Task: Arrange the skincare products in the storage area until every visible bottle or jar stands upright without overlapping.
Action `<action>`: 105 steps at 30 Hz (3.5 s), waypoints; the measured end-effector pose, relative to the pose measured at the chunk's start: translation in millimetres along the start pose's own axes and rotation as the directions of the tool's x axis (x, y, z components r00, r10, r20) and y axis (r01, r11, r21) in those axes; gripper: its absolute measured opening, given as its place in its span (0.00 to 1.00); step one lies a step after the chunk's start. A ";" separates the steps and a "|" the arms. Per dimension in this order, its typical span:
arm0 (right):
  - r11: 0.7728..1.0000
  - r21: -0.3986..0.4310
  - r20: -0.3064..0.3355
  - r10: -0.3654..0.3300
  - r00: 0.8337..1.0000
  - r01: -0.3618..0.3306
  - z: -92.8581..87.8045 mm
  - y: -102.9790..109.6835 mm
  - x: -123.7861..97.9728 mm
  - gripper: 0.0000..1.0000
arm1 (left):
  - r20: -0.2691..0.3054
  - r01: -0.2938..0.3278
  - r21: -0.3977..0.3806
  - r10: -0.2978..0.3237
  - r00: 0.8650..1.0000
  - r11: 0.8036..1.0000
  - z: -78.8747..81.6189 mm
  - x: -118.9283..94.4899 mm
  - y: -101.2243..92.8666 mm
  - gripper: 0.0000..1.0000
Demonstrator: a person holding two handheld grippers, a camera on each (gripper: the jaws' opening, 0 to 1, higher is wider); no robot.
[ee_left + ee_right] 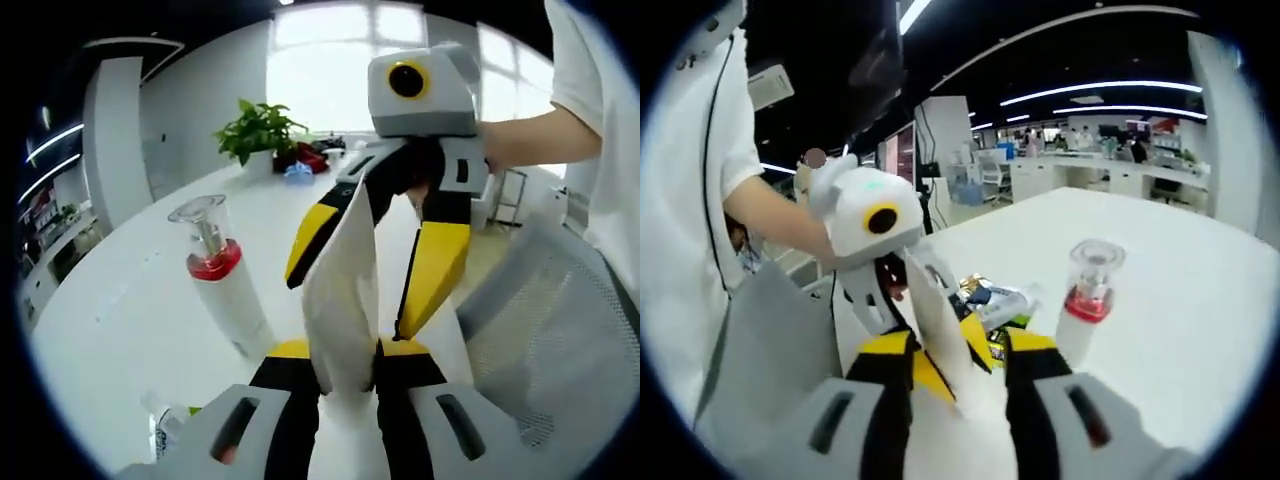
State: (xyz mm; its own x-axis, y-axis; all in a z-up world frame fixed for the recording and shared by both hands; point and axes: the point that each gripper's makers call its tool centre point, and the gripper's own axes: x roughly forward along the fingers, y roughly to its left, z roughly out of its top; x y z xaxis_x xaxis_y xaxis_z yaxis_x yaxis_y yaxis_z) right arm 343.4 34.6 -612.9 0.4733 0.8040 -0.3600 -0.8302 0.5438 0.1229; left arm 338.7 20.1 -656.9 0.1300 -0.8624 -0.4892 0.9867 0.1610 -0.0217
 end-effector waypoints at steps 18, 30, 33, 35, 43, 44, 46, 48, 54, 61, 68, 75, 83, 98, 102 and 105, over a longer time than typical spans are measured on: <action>0.965 0.147 0.067 -0.230 0.971 0.218 -18.5 -30.7 -39.8 0.61 | -0.001 -0.009 0.021 0.009 1.000 1.000 7.3 8.1 43.0 0.17; 0.941 0.183 0.043 -0.299 0.953 0.286 -31.0 -39.5 -51.1 0.72 | 0.003 -0.025 0.021 0.025 1.000 0.999 9.0 9.3 69.2 0.17; 0.938 0.186 0.032 -0.305 0.952 0.294 -35.0 -39.9 -54.1 0.72 | 0.002 -0.027 0.026 0.027 1.000 0.999 8.2 8.1 76.7 0.17; 0.935 0.193 0.026 -0.307 0.951 0.297 -36.7 -39.8 -55.4 0.72 | 0.002 -0.032 0.023 0.032 0.999 0.999 7.6 6.8 81.9 0.17; 0.929 0.200 0.018 -0.322 0.947 0.312 -41.1 -40.8 -59.0 0.74 | 0.010 -0.041 0.005 0.041 0.999 0.999 7.9 5.6 96.4 0.17; 0.928 0.201 0.016 -0.324 0.946 0.315 -41.6 -41.2 -59.4 0.75 | 0.012 -0.039 0.003 0.039 0.999 0.999 8.3 6.2 96.9 0.17; 0.925 0.202 0.013 -0.330 0.944 0.321 -42.1 -42.0 -60.0 0.76 | 0.016 -0.038 0.000 0.038 0.999 0.999 9.2 7.5 98.0 0.17; 0.924 0.202 0.012 -0.335 0.942 0.325 -42.2 -42.4 -60.5 0.77 | 0.021 -0.040 -0.003 0.040 0.999 0.999 10.1 8.6 99.3 0.17; 0.922 0.203 0.006 -0.338 0.941 0.330 -43.3 -42.2 -61.6 0.78 | 0.032 -0.033 -0.002 0.033 0.999 0.999 12.2 11.3 101.2 0.18; 0.919 0.204 -0.001 -0.344 0.939 0.337 -44.5 -42.6 -63.5 0.79 | 0.036 -0.028 -0.026 0.029 0.999 0.999 11.8 11.3 101.4 0.18; 0.920 0.200 -0.001 -0.344 0.939 0.337 -42.4 -42.8 -64.2 0.79 | 0.022 -0.038 -0.035 0.039 0.999 0.999 9.5 10.4 102.1 0.27; 0.922 0.196 0.005 -0.342 0.940 0.335 -38.2 -39.4 -65.2 0.80 | -0.003 -0.055 -0.048 0.055 0.998 0.997 5.2 -1.2 99.4 0.34; 0.925 0.187 0.013 -0.341 0.940 0.332 -33.2 -32.4 -65.1 0.83 | -0.037 -0.130 -0.164 0.125 0.991 0.978 -7.9 -25.7 98.7 0.53; 0.929 0.186 0.024 -0.330 0.944 0.320 -31.1 -8.3 -64.8 0.89 | -0.094 -0.296 -0.333 0.280 0.955 0.895 -40.2 -92.2 74.2 0.70; 0.933 0.185 0.025 -0.319 0.947 0.309 -28.9 -0.6 -64.6 0.91 | -0.101 -0.326 -0.358 0.310 0.945 0.875 -46.8 -108.6 57.9 0.74; 0.936 0.180 0.026 -0.311 0.950 0.302 -27.1 3.8 -64.7 0.92 | -0.101 -0.358 -0.370 0.346 0.933 0.857 -50.6 -119.8 48.2 0.76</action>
State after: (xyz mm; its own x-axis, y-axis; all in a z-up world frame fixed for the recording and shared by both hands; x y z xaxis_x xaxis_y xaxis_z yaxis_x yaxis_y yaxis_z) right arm 301.6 -21.9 -614.2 0.7155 0.6008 -0.3565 -0.5815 0.7950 0.1726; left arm 365.7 155.5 -643.5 0.4527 -0.7006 -0.5515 0.7636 0.6240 -0.1660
